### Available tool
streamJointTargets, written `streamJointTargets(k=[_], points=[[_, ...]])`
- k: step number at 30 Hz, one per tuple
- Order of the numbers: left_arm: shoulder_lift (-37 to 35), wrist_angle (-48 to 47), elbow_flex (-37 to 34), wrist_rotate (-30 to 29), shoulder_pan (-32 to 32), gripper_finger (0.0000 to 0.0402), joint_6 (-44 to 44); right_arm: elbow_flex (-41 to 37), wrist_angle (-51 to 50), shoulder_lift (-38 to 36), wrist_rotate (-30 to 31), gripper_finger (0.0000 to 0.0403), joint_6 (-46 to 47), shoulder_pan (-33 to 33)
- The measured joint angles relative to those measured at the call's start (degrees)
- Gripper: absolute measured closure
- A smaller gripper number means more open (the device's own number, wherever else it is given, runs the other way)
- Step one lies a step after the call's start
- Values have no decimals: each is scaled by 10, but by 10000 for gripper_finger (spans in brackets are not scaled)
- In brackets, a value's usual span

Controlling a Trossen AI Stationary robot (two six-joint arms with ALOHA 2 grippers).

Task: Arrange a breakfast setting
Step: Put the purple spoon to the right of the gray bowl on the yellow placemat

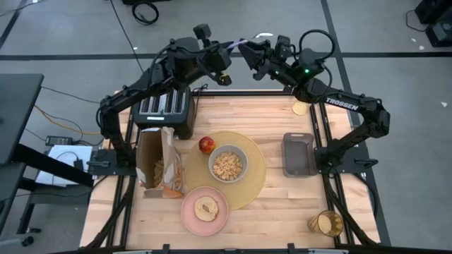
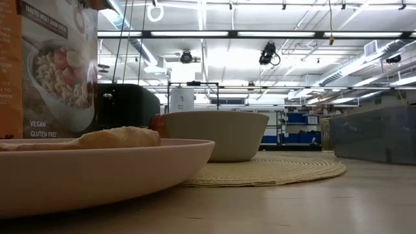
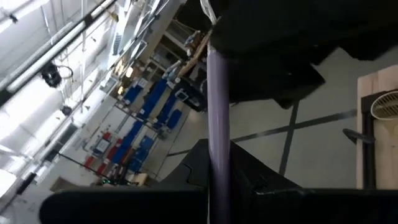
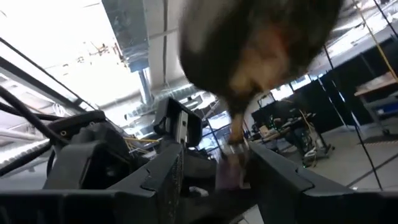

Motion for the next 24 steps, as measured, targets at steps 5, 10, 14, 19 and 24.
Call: streamJointTargets(k=[5,10,14,19,24], points=[[4,0,0,3,0,372,66,0,3,0,-1,244,-9,-3],[7,-3,0,6,2,372,66,0,10,0,-1,265,-15,-5],[7,-2,0,6,2,372,53,0,10,0,-2,289,-17,-7],[7,-1,0,5,2,372,38,0,10,0,0,333,-32,-7],[7,-3,0,2,2,349,19,0,6,0,-2,351,-33,-11]])
